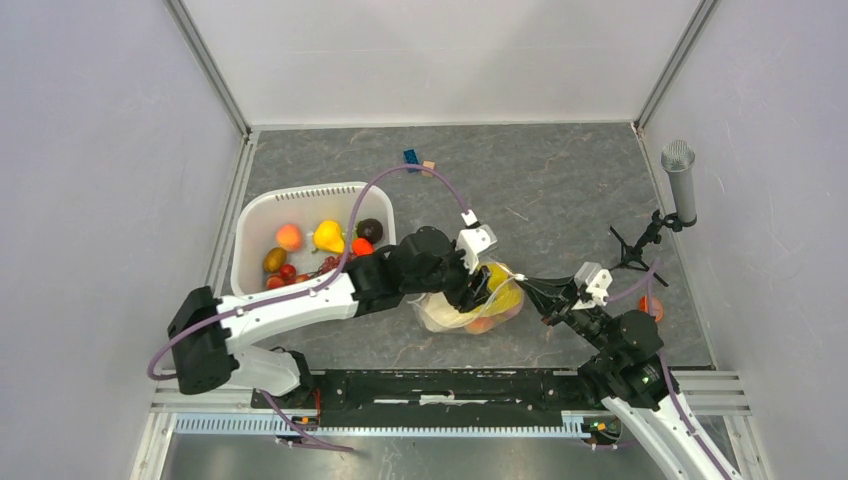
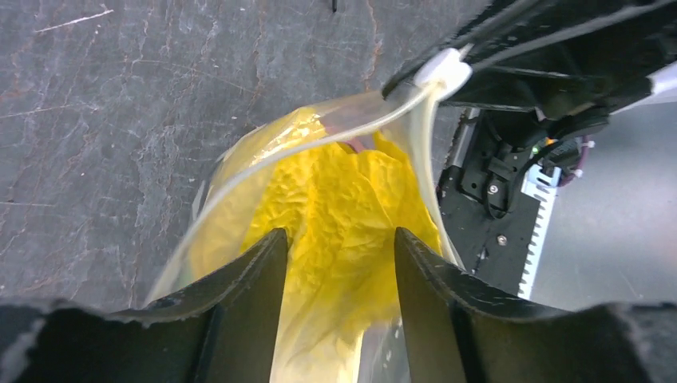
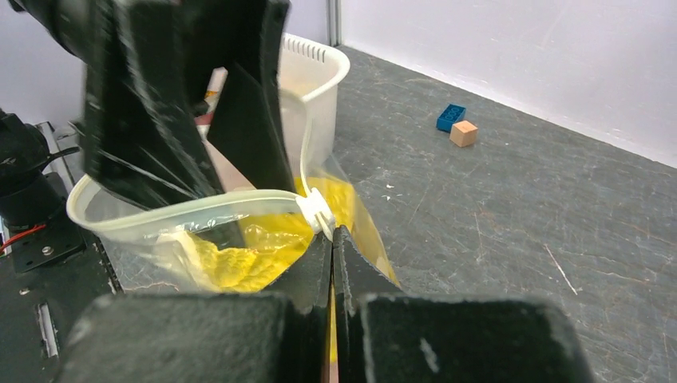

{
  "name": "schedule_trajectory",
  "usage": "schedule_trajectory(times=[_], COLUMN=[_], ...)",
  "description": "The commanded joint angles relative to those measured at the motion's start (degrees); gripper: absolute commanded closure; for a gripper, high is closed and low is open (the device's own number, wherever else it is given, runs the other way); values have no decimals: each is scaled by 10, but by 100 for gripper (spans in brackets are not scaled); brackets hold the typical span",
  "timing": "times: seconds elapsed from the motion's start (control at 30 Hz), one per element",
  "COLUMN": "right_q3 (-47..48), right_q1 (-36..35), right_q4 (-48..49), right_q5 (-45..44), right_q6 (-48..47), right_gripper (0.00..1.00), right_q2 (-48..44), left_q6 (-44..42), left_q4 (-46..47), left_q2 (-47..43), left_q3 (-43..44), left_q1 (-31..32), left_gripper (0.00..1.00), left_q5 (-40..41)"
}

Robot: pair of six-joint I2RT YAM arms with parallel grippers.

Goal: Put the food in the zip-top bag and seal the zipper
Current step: Adjust the fake vegetable in the zipper food storage bag, then zip the zipper food storage bag at the center of the board.

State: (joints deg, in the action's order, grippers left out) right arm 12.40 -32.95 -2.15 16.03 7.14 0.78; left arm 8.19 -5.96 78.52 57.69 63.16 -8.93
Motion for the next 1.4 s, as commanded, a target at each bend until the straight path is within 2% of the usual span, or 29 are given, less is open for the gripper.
schedule_trajectory(times=[0.0, 0.13, 0.53, 0.7, 0.8, 1.1, 1.37], right_q3=[12, 13, 10, 9, 9, 13, 23], right_q1=[1, 1, 1, 0, 1, 1, 1], right_q4=[48, 51, 57, 59, 58, 54, 48], right_q5=[-20, -18, -7, 0, 1, 8, 17], right_q6=[-3, -4, -3, -3, -4, -7, -13], right_gripper=[100, 100, 100, 100, 100, 100, 100], right_q2=[-23, -20, -11, -10, -10, -10, -10], left_q6=[-33, -47, -47, -52, -65, -220, -305], left_q4=[-93, -133, -160, -167, -160, -99, -80], left_q2=[-47, -45, -79, -98, -103, -46, 24], left_q3=[35, 57, 72, 93, 112, 146, 199], left_q1=[6, 6, 6, 6, 6, 6, 8], left_gripper=[40, 37, 32, 26, 19, 14, 20], left_q5=[21, 25, 48, 49, 17, -105, -157])
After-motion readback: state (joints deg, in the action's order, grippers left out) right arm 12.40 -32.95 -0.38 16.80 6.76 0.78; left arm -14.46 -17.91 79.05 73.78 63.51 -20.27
